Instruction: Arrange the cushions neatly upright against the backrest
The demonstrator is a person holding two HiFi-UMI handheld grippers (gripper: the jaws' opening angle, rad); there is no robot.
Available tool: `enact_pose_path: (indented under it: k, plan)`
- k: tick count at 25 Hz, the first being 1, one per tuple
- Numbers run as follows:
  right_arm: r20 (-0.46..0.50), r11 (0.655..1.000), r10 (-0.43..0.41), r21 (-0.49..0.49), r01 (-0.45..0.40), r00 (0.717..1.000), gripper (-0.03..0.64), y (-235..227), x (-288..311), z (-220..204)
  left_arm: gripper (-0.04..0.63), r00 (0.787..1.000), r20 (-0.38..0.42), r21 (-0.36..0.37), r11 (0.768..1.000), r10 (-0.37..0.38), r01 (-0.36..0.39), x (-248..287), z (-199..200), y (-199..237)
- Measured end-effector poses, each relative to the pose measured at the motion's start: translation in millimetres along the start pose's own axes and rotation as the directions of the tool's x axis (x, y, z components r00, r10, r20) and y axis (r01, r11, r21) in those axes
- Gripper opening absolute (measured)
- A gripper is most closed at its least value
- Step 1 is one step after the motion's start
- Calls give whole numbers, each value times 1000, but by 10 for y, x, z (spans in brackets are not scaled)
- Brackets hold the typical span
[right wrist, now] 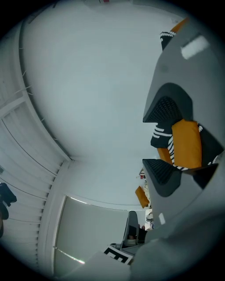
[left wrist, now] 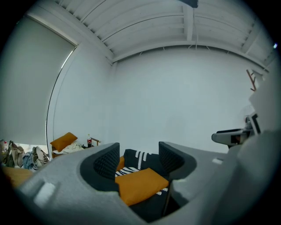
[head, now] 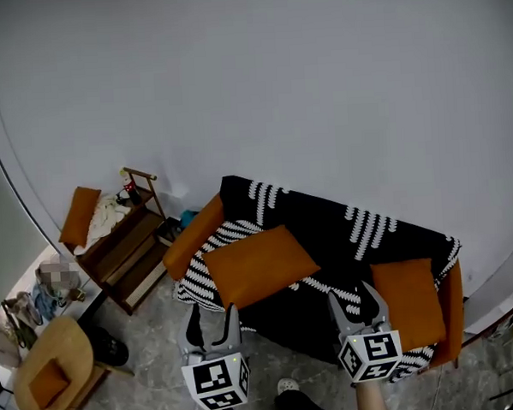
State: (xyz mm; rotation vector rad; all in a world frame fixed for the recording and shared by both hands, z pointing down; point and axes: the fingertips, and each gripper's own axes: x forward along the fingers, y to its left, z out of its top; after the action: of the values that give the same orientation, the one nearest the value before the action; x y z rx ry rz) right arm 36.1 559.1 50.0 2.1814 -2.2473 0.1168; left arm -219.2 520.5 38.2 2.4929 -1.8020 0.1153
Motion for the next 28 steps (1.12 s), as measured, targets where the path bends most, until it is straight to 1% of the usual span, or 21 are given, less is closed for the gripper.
enact_pose_path:
  k: [6,10,13,16,22,28]
  plan:
    - [21,999,47,-7,-46,999,255,-287,816,189,284,999,7,-8,999,39,-39,755,143,-29]
    - [8,997,71,-5,-71,997,255,-406,1228,186,284,998,0,-5,998,68,-68,1114,173,2]
    - [-6,997,80,7,-80,997,255,-497,1467,117,284,996,-16,1,996,89,-89,1330,122,27]
    - [-19,997,82,13,-82,996,255,-540,1679,45,284,994,-29,-9,994,104,-105,1511,67,98]
    - [-56,997,79,21,-78,995,255,-552,2153,-100,284,992,-57,-11,994,112,-113,1934,-23,303]
    - [-57,998,64,18,-63,996,255,-568,2733,-135,284,992,-63,-17,993,112,-114,2479,-77,558]
